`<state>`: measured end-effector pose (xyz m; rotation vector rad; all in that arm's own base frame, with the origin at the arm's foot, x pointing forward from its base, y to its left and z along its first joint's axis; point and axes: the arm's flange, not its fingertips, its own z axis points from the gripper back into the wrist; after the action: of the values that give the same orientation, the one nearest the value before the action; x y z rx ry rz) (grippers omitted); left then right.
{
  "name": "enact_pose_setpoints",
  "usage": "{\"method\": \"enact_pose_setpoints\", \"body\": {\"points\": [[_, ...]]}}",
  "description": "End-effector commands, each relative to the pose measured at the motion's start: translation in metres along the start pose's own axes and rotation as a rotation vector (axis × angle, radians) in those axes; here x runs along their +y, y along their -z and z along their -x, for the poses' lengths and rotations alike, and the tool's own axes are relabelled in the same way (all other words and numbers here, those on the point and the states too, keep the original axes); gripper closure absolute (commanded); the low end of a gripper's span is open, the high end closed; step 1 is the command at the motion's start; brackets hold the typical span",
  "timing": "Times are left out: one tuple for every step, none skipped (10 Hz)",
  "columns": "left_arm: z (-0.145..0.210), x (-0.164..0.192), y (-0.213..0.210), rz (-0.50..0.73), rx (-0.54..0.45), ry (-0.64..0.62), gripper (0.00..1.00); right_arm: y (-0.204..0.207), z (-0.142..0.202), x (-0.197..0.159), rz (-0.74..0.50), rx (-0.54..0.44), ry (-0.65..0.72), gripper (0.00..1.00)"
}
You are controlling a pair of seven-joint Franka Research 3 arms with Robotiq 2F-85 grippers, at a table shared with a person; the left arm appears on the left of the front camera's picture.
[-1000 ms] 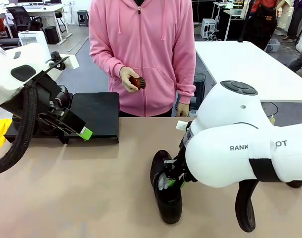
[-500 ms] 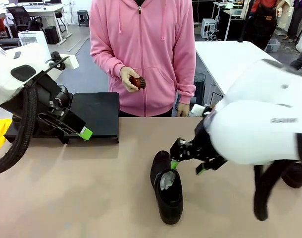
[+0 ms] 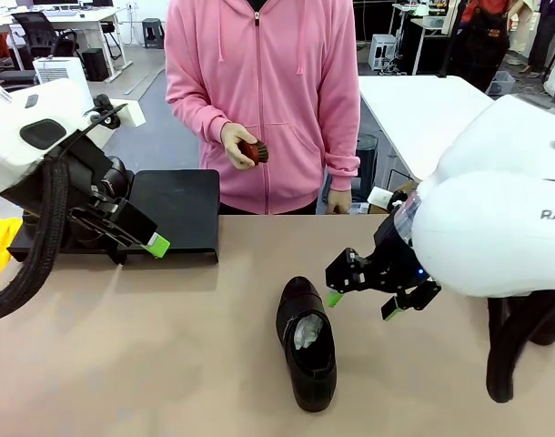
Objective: Organize the shoes by placing them on the stand.
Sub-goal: Place the Shoe from the middle of the table onto the Shoes Stand.
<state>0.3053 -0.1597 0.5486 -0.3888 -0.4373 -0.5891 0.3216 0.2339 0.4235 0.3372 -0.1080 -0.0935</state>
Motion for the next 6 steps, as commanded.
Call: {"method": "enact_pose_setpoints", "body": {"points": [[0.0,0.0,-0.001,0.025,-0.004,-0.001,0.26,0.005,-0.002,0.005,-0.029,-0.01,0.017,0.0],[0.0,0.0,-0.001,0.025,-0.004,-0.001,0.26,0.005,-0.002,0.005,-0.029,-0.01,0.017,0.0],[0.0,0.0,-0.001,0.025,-0.004,-0.001,0.26,0.005,-0.002,0.005,-0.029,-0.01,0.017,0.0],[0.0,0.0,-0.001,0.025,-0.004,-0.001,0.26,0.003,-0.001,0.001,0.001,-0.003,-0.002,0.0],[0.0,0.0,0.0,0.0,0.0,0.0,0.26,-0.017,0.005,-0.02,0.007,-0.066,0.08,0.0],[-0.008,-0.034,0.029,0.068,0.075,0.078,0.26,-0.044,0.006,-0.046,0.029,-0.133,0.132,0.0]]}}
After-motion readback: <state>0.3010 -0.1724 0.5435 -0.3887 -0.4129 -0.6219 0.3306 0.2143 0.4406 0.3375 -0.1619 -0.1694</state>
